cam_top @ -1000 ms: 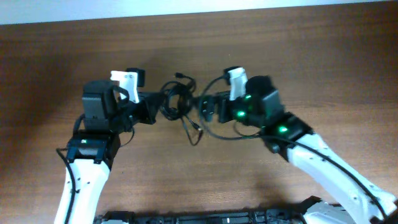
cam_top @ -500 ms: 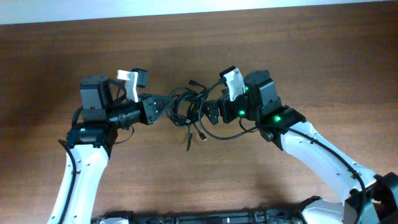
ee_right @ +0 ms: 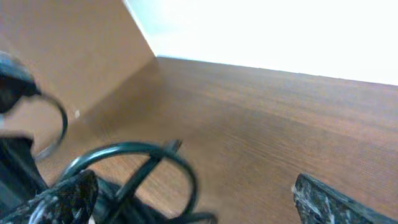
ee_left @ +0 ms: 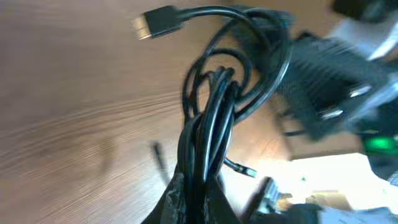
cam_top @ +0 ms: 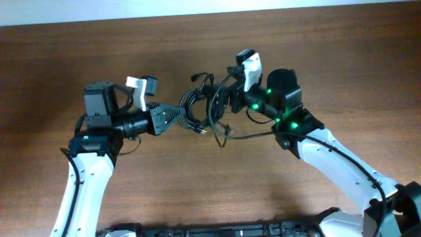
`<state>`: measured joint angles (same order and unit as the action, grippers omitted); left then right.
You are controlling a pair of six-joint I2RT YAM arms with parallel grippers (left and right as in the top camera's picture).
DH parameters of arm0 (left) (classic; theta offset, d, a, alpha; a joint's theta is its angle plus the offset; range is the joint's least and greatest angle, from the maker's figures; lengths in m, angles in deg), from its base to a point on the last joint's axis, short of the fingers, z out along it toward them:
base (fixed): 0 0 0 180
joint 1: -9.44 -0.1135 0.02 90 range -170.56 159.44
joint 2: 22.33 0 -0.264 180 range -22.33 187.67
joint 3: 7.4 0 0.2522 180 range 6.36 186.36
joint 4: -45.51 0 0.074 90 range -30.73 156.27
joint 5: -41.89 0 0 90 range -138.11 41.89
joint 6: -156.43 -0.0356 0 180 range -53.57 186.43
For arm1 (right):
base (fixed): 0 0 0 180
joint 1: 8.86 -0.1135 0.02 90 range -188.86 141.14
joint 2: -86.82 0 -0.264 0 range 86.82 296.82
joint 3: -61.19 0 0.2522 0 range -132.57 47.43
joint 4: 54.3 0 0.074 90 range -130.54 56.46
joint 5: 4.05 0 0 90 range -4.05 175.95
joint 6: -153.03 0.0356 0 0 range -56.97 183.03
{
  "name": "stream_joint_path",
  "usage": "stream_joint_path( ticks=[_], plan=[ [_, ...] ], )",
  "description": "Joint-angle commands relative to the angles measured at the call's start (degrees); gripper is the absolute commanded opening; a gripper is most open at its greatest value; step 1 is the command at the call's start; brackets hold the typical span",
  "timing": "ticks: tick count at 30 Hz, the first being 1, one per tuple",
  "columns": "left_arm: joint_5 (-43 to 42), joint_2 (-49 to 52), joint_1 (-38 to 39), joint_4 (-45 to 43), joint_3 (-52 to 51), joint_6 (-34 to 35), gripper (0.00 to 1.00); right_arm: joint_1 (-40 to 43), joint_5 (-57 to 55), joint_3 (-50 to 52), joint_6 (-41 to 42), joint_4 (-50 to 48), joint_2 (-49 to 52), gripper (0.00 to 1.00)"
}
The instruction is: Untangle cables
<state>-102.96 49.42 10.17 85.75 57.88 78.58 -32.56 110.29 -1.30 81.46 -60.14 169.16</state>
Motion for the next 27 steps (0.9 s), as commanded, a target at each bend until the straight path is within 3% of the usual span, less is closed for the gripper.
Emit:
stream_joint_path(
  ticks=[1, 6, 10, 11, 14, 16, 22, 24, 26, 27],
  plan=[
    [15.4, -0.1, 0.2, 0.7, 1.1, -3.0, 0.0, 3.5, 2.7, -0.7, 15.4, 1.4, -0.7, 1.0],
    [18.0, -0.1, 0.2, -3.0, 1.1, -12.7, 0.0, 7.6, 24.8, -0.7, 24.3, 2.0, -0.6, 0.99],
    [14.0, -0.1, 0.2, -6.6, 1.1, -20.5, 0.0, 4.9, 25.6, -0.7, 24.6, 6.3, 0.7, 0.99],
    [13.5, -0.1, 0.2, -7.7, 1.1, -21.3, 0.0, 4.1, 24.4, -0.7, 27.8, 7.5, 2.1, 0.99],
    [13.5, -0.1, 0.2, -8.7, 1.1, -21.3, 0.0, 2.5, 23.5, -0.7, 36.0, 3.4, 6.8, 0.88],
    [12.7, -0.1, 0.3, -8.7, 1.1, -21.3, 0.0, 1.8, 23.4, -0.7, 39.6, -4.7, 10.8, 0.77],
    [5.7, -0.1, 0.3, -8.4, 1.1, -22.4, 0.0, 1.2, 22.5, -0.7, 54.2, -20.1, 19.2, 0.61],
    [5.7, -0.1, 0.3, -8.3, 1.1, -22.4, 0.0, 0.8, 21.7, -0.7, 54.5, -23.6, 19.2, 0.59],
    [5.6, -0.1, 0.4, -7.3, 1.1, -22.4, 0.0, 0.7, 21.1, -0.7, 54.5, -25.9, 19.2, 0.51],
    [5.0, -0.1, 0.4, -6.8, 1.1, -22.6, 0.0, 0.7, 20.5, -0.7, 54.6, -25.9, 19.2, 0.43]
  ],
)
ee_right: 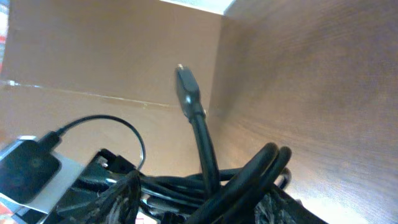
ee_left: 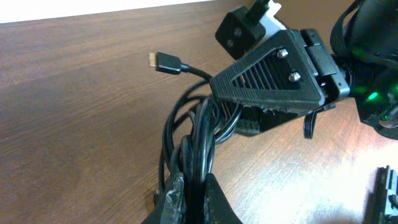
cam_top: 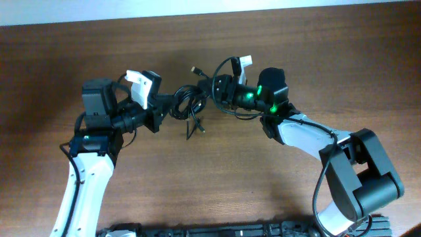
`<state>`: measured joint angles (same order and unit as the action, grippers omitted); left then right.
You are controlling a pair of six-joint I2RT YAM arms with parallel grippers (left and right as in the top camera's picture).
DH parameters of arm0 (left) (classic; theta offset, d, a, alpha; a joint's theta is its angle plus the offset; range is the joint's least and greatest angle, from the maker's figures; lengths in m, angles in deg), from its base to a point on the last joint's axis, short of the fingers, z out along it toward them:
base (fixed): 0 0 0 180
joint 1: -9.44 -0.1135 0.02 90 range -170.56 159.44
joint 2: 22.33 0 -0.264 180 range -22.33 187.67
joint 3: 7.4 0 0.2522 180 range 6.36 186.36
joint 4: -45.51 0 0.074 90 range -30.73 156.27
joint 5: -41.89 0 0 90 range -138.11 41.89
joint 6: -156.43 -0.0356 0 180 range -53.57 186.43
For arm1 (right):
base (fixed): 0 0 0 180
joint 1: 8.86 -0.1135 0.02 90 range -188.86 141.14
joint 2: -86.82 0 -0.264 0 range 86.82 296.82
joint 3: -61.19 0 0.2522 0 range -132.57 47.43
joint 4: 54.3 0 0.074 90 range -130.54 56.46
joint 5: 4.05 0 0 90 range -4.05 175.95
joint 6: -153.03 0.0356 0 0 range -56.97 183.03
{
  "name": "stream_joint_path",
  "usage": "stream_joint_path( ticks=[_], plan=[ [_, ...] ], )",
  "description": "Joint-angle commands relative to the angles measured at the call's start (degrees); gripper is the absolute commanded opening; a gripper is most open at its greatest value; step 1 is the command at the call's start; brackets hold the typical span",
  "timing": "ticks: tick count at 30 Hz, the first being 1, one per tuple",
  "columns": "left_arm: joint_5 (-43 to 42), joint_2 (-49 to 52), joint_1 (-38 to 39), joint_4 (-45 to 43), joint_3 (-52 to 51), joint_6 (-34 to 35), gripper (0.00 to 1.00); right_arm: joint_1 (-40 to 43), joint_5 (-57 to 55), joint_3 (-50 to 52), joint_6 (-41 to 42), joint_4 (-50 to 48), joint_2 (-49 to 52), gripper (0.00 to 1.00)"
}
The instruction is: Untangle cables
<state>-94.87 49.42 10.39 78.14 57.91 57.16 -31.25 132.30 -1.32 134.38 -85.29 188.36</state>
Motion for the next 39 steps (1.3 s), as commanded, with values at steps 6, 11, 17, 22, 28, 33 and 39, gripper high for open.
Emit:
stream_joint_path(
  ticks=[6, 11, 17, 22, 28, 33, 39],
  plan=[
    [-0.4, -0.1, 0.1, 1.1, 1.1, -1.5, 0.42, -0.6, -1.5, -0.7, -7.5, -0.7, 0.0, 0.04],
    [-2.3, -0.1, 0.0, -3.3, 1.1, 1.5, 0.99, -0.3, 1.7, -0.7, -31.1, 0.4, 0.0, 0.04],
    [-6.0, -0.1, 1.0, -3.3, 1.1, 1.4, 0.95, -0.4, 4.3, -0.7, -23.5, 0.8, 0.0, 0.04],
    [4.6, 0.1, 5.5, -1.8, 1.1, 1.5, 0.73, -0.4, 9.2, -0.7, -13.7, 0.8, 0.0, 0.04],
    [16.8, 3.0, 11.9, 0.9, 1.1, 4.1, 0.6, -0.4, 10.1, -0.7, -8.4, 0.8, 0.0, 0.04],
    [17.2, 7.5, 13.4, 1.4, 1.1, 5.0, 0.33, -0.4, 10.3, -0.7, -7.8, 0.8, 0.0, 0.04],
    [23.3, 8.4, 11.7, 1.2, 1.1, 8.7, 0.0, 1.6, 10.5, -0.7, -8.0, 0.8, 0.0, 0.04]
  ],
)
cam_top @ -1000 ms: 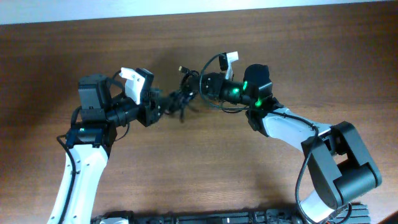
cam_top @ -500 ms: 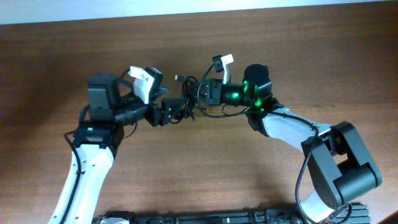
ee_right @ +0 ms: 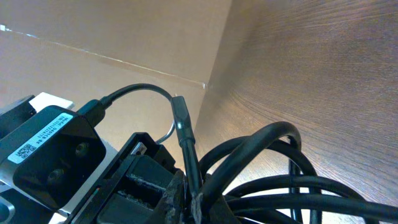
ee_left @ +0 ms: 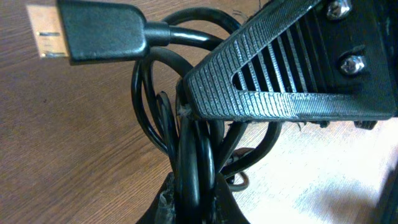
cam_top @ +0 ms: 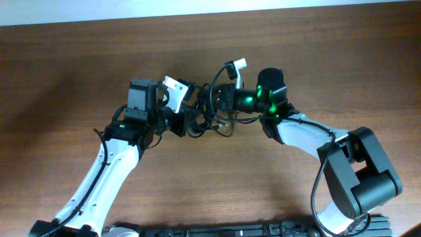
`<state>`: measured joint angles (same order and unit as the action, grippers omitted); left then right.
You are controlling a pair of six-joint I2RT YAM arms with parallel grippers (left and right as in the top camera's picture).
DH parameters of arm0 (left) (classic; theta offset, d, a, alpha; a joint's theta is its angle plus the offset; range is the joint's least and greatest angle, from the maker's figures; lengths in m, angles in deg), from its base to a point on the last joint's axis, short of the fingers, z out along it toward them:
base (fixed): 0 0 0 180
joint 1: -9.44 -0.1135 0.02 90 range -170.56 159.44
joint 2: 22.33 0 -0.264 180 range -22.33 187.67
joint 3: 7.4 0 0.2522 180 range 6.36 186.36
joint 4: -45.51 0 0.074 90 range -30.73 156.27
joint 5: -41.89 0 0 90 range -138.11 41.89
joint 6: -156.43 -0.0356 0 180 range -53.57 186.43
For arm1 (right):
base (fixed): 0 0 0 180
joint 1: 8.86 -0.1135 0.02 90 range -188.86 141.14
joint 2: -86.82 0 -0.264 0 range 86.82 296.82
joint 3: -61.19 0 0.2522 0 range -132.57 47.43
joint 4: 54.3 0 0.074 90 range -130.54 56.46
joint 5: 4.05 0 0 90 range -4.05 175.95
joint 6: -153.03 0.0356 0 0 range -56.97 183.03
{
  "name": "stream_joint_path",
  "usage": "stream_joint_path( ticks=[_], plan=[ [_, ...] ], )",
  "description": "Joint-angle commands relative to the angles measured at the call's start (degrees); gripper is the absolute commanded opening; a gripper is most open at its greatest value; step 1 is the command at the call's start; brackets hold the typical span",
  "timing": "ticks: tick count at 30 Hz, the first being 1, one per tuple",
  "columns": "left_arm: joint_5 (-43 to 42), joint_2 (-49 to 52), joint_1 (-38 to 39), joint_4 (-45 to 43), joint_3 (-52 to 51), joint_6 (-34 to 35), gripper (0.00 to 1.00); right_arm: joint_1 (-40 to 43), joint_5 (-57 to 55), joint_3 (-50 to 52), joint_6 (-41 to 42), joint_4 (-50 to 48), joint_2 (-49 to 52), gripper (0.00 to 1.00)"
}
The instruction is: Untangle cables
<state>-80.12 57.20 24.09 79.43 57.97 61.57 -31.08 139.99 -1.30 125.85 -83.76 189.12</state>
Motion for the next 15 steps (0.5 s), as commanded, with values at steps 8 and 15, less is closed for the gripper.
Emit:
stream_joint_path(
  ticks=[8, 15],
  plan=[
    [12.3, 0.1, -12.9, 0.1, 1.0, 20.9, 0.0, 9.9, 14.6, -0.7, 0.5, -3.1, -0.7, 0.04],
    [12.3, 0.1, -14.5, -1.6, 1.0, 23.5, 0.0, 8.4, 14.8, -0.7, 0.5, -0.1, -0.7, 0.04]
  ],
)
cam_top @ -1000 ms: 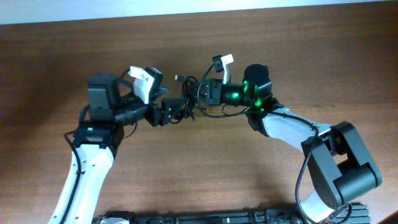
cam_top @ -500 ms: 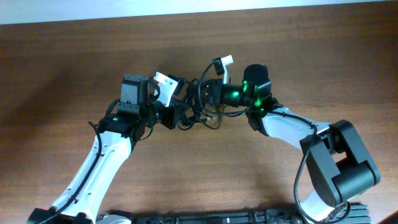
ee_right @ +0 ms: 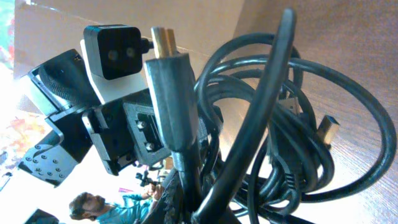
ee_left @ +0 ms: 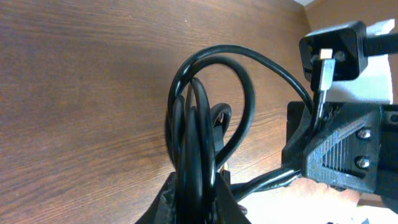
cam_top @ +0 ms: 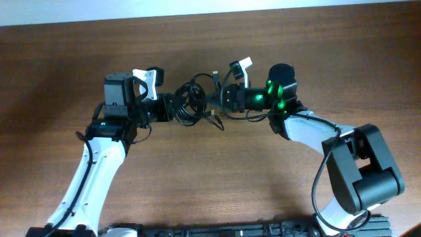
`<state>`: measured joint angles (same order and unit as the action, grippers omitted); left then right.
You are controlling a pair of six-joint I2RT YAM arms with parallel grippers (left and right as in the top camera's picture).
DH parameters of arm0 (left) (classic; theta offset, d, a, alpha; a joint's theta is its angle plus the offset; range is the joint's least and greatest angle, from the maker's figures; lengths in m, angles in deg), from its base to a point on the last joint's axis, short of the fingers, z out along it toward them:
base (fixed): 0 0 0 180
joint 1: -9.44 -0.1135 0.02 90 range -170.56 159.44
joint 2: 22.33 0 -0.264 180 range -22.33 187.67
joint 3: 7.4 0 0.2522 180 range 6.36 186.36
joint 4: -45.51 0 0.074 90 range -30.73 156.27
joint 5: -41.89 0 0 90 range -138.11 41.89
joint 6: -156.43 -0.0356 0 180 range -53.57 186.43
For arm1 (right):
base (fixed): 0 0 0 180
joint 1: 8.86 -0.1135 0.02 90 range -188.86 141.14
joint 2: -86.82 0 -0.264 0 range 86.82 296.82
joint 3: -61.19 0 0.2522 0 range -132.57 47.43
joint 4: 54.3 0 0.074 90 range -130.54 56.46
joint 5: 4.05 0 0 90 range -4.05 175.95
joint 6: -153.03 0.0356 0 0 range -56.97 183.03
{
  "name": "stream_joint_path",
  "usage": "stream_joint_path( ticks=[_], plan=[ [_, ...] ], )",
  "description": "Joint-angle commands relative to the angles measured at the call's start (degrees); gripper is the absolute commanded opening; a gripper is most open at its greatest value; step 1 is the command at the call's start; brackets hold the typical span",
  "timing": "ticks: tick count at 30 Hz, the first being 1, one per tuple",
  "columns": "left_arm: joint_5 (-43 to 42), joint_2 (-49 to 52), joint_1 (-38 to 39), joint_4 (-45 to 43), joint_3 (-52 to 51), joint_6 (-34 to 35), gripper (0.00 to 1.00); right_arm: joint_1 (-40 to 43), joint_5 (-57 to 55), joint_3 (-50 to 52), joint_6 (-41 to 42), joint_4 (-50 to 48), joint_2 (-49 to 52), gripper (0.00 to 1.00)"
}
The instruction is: Untangle cables
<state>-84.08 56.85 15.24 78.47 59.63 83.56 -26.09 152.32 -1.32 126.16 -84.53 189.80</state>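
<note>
A tangle of black cables (cam_top: 191, 105) hangs between my two grippers above the brown table. My left gripper (cam_top: 168, 110) is shut on a bunch of coiled loops (ee_left: 194, 134) at the tangle's left side. My right gripper (cam_top: 212, 100) is shut on a black cable just below its gold-tipped plug (ee_right: 166, 68), on the tangle's right side. More loops (ee_right: 292, 143) and a second gold plug (ee_right: 328, 129) hang past it. Both sets of fingertips are largely hidden by the cables.
The brown wooden table (cam_top: 210, 178) lies below, its far edge (cam_top: 210, 14) along the top of the overhead view. The two arms face each other close together, with the left wrist camera (ee_right: 115, 50) right behind the tangle.
My left arm has drawn back to the left, stretching the tangle wider between the grippers. A plug end now stands up from my right gripper. Both grippers kept their holds.
At first my left gripper held the bundle while my right gripper stood open at its right side. Then the right jaws sat around the cables near a plug end. Later both grippers were shut and close together, and now they stand further apart.
</note>
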Motion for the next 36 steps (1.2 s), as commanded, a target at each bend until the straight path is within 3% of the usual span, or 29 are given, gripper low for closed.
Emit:
stream_joint_path(
  ticks=[1, 8, 15, 17, 20, 23, 31, 36],
  plan=[
    [16.3, 0.5, -5.6, -1.9, -0.6, 1.5, 0.0, 3.0, 2.4, -0.7, 0.2, 2.1, -1.4, 0.04],
    [14.0, 0.5, -7.3, -10.9, -0.6, 1.5, 0.0, 1.0, 2.4, -0.7, -3.3, 10.2, -1.4, 0.04],
    [12.9, 0.5, -12.7, -11.3, -0.6, -1.2, 0.0, 1.0, 1.9, -0.7, -4.5, 12.6, -1.4, 0.3],
    [5.8, 0.5, -12.8, -12.0, -0.6, -6.3, 0.0, 1.0, 1.9, -0.7, -7.1, 12.6, -1.4, 0.37],
    [-15.4, 0.5, -12.5, -10.3, -0.6, -26.6, 0.0, 1.0, -1.6, -0.7, -8.7, 12.8, -1.4, 0.45],
    [-17.8, 0.5, -12.5, -4.9, -0.6, -35.8, 0.0, 1.0, -5.6, -0.7, -8.7, 12.7, -1.4, 0.49],
    [-17.9, 0.5, -12.3, -2.1, -0.6, -37.9, 0.0, 0.0, -8.3, -0.7, -8.7, 9.9, -1.4, 0.5],
    [-17.9, 0.5, -7.7, 0.0, -0.6, -42.6, 0.0, -1.6, -9.5, -0.7, -5.1, -4.0, -1.4, 0.51]
  ],
)
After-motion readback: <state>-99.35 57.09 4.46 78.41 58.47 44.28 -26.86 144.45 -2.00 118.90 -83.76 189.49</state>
